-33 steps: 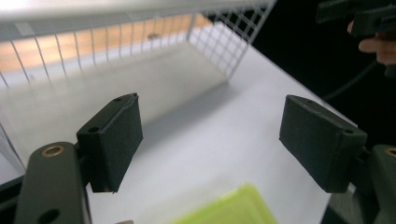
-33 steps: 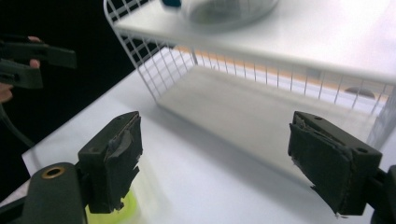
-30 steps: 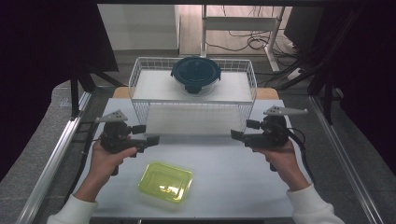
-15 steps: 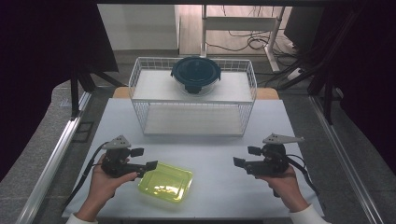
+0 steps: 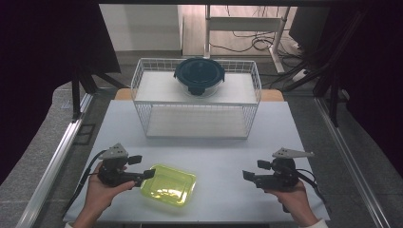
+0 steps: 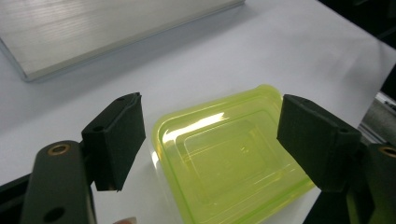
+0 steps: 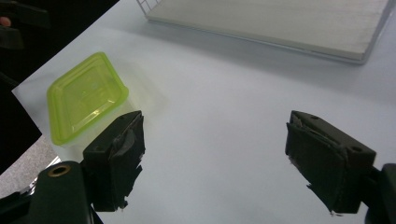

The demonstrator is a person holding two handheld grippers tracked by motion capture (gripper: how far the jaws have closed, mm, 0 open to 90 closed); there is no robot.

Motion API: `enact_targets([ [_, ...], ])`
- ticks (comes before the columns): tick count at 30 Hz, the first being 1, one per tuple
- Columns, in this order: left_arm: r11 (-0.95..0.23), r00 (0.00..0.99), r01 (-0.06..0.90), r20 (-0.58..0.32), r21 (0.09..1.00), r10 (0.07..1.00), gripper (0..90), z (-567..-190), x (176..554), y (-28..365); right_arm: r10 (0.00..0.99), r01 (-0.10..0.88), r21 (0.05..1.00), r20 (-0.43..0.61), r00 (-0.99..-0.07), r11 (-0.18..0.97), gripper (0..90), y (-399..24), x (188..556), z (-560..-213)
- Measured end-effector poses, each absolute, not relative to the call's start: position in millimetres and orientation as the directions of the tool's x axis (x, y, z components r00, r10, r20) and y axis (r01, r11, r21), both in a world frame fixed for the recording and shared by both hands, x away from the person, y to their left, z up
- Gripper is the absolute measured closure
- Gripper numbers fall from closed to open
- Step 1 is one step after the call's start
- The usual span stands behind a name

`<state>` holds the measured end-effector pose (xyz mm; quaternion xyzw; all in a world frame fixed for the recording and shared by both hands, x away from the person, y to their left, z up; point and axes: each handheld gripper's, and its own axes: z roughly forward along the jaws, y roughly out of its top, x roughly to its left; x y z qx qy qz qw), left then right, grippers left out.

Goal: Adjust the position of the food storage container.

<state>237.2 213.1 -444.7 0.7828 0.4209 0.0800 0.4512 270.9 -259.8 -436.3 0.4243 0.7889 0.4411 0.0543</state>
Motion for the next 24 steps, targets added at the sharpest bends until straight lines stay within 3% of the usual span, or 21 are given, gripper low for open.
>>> enact_targets([
  [2,-0.241,0.636,0.588,-0.257,0.773,0.727,28.6,-444,237,214,0.722,0.621,0.743,0.285,-0.631,0.25,19.5,-261,270,-437],
  [10,-0.246,0.665,0.582,-0.279,0.775,0.693,34.9,-442,235,216,0.714,0.648,0.73,0.335,-0.615,0.215,19.7,-266,269,-439],
  [16,-0.331,0.754,0.564,-0.309,0.757,0.579,72.2,-441,230,210,0.707,0.666,0.723,0.374,-0.6,0.183,19.8,-270,266,-438],
  [20,-0.392,0.783,0.559,-0.308,0.73,0.541,85.7,-444,227,204,0.696,0.674,0.717,0.394,-0.6,0.175,19.9,-271,267,-438],
  [24,-0.464,0.811,0.55,-0.309,0.695,0.498,90.0,-449,220,195,0.696,0.68,0.714,0.402,-0.595,0.169,19.9,-272,269,-439],
])
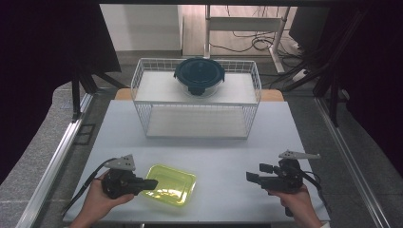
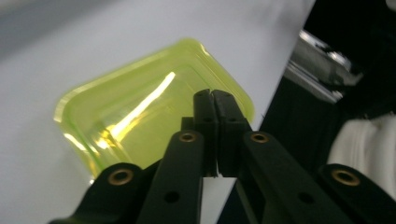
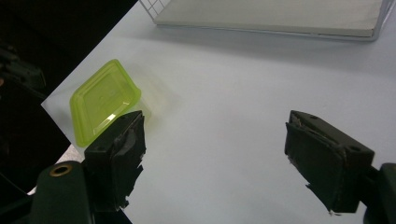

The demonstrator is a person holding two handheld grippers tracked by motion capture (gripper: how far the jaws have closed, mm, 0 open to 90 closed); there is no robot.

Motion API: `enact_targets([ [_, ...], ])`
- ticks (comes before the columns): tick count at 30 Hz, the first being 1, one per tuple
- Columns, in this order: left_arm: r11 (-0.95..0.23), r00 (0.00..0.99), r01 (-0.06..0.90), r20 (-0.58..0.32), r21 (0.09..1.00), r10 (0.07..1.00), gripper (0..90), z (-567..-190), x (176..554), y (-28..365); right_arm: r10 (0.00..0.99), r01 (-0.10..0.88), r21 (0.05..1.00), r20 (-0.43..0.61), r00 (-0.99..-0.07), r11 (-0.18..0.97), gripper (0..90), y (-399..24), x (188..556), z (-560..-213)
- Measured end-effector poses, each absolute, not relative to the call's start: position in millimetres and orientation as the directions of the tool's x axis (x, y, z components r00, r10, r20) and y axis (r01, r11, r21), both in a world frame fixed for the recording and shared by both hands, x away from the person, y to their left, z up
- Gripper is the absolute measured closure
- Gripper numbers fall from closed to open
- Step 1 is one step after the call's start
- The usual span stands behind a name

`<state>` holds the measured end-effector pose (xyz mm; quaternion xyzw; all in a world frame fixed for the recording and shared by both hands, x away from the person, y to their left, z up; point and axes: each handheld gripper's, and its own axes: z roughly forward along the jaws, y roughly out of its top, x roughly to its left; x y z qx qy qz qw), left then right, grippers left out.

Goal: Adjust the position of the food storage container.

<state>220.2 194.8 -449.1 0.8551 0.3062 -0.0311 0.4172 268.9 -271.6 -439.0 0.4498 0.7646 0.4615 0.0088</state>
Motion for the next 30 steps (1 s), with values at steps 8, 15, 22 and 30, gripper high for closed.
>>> enact_targets([
  [8,-0.608,0.843,0.524,-0.263,0.597,0.469,90.0,-472,200,174,0.657,0.714,0.686,0.473,-0.587,0.144,20.2,-268,272,-439],
  [15,-0.684,0.853,0.512,-0.21,0.519,0.478,90.0,-488,198,162,0.655,0.711,0.685,0.466,-0.594,0.157,20.3,-267,274,-440],
  [22,-0.664,0.84,0.522,-0.186,0.536,0.51,90.0,-499,200,153,0.662,0.707,0.687,0.452,-0.598,0.17,20.3,-267,274,-441],
  [30,-0.635,0.822,0.542,-0.187,0.55,0.539,90.0,-503,212,149,0.662,0.706,0.686,0.447,-0.601,0.178,20.3,-266,273,-442],
])
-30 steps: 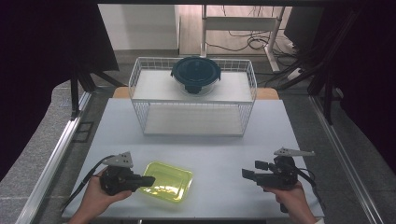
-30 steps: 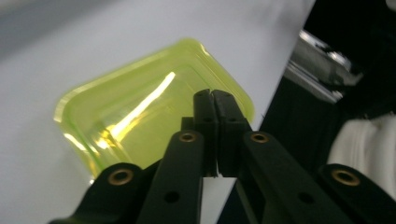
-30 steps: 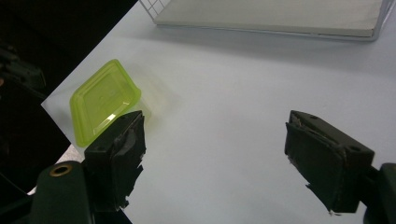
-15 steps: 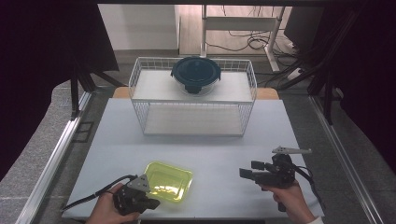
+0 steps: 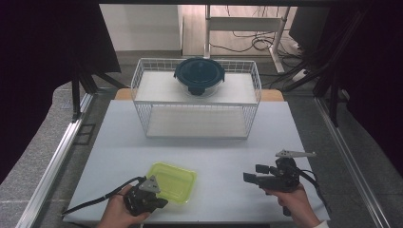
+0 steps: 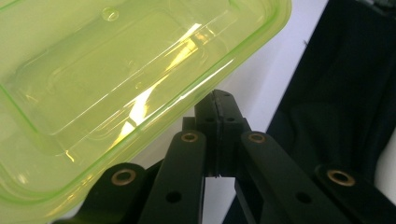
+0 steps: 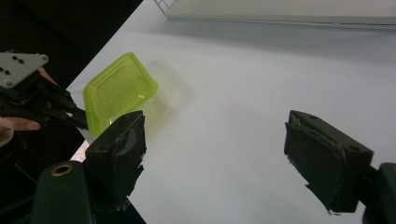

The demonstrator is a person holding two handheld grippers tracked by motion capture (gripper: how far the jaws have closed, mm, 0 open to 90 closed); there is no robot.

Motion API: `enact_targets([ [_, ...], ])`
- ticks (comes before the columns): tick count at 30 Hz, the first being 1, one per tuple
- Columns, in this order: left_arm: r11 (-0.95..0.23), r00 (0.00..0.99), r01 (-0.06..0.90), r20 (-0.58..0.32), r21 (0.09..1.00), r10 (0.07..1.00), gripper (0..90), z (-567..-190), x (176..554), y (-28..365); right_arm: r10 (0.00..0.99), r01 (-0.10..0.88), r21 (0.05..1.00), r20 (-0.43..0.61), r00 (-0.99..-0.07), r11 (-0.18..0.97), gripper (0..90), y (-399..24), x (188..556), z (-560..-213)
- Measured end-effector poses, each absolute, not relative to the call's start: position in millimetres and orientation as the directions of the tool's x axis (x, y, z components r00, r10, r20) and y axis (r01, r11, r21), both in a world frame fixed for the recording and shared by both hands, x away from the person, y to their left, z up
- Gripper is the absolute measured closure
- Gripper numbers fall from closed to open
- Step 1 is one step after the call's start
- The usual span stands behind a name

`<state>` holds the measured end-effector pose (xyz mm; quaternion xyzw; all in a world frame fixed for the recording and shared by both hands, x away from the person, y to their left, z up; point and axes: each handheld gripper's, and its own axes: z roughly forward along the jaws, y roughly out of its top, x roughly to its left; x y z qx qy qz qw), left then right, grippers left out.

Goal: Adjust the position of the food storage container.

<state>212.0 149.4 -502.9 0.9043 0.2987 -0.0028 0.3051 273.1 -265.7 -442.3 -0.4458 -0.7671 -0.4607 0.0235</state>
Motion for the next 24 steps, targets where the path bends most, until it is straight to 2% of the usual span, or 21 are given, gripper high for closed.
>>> enact_targets([
  [16,-0.567,0.778,0.597,-0.236,0.568,0.582,90.0,-507,240,144,0.664,0.705,0.684,0.44,-0.604,0.188,20.3,-264,274,-444],
  [22,-0.587,0.79,0.578,-0.209,0.567,0.576,90.0,-505,248,135,0.667,0.705,0.684,0.436,-0.603,0.19,20.3,-264,274,-444],
  [24,-0.578,0.786,0.587,-0.229,0.567,0.574,90.0,-507,252,134,0.667,0.704,0.684,0.436,-0.604,0.19,20.3,-265,274,-444],
])
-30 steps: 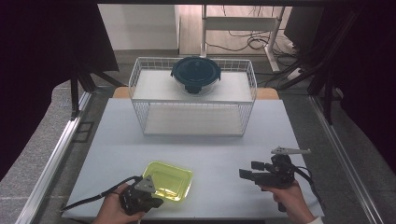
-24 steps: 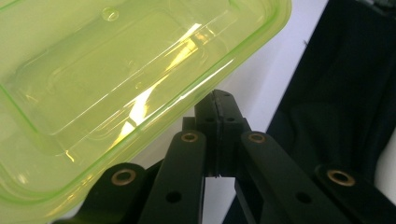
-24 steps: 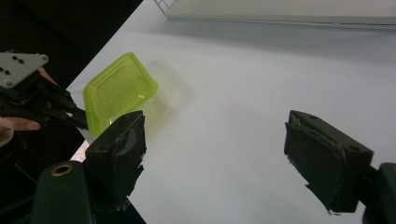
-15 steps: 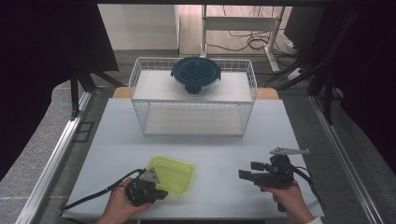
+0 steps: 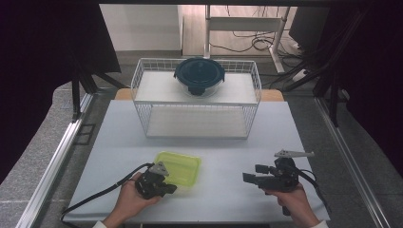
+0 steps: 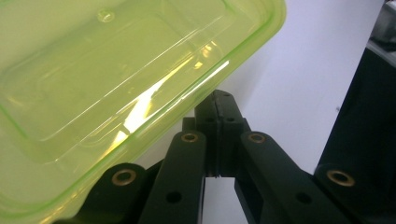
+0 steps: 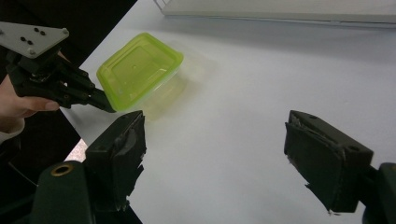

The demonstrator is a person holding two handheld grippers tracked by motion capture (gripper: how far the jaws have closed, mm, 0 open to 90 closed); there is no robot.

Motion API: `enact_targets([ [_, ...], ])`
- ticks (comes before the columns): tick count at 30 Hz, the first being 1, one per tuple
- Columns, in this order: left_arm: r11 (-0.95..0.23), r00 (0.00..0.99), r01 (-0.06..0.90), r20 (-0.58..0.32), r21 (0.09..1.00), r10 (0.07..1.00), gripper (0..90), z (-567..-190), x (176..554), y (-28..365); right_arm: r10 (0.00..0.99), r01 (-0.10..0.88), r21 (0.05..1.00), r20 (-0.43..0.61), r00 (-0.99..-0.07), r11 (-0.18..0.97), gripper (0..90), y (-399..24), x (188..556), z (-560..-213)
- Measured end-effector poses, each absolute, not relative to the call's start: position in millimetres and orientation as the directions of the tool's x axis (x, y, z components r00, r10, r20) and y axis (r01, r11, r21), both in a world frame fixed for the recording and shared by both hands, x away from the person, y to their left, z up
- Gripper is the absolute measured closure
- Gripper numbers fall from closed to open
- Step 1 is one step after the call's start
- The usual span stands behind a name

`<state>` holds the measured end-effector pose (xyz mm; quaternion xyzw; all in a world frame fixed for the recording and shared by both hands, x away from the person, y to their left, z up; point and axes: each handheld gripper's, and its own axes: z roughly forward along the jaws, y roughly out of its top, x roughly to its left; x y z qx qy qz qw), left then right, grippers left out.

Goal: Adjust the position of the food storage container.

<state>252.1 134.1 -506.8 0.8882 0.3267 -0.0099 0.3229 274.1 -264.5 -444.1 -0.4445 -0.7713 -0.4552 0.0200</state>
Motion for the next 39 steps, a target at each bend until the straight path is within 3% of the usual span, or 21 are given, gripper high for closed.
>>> enact_targets([
  [10,-0.584,0.784,0.586,-0.21,0.562,0.584,90.0,-507,251,135,0.671,0.701,0.684,0.426,-0.607,0.2,20.3,-264,273,-445],
  [17,-0.599,0.794,0.549,-0.14,0.583,0.592,90.0,-489,232,151,0.674,0.7,0.685,0.422,-0.607,0.201,20.3,-265,273,-445],
  [21,-0.498,0.733,0.592,-0.167,0.634,0.66,90.0,-471,237,179,0.672,0.702,0.685,0.428,-0.605,0.195,20.3,-265,272,-444],
  [25,-0.41,0.628,0.663,-0.166,0.626,0.761,90.0,-466,261,213,0.666,0.707,0.682,0.441,-0.601,0.186,20.4,-265,274,-444],
  [29,-0.374,0.574,0.707,-0.178,0.6,0.799,90.0,-474,276,225,0.673,0.705,0.683,0.43,-0.601,0.193,20.4,-265,274,-444],
  [39,-0.36,0.554,0.765,-0.26,0.535,0.791,90.0,-497,289,221,0.686,0.701,0.685,0.415,-0.598,0.197,20.4,-267,273,-444],
])
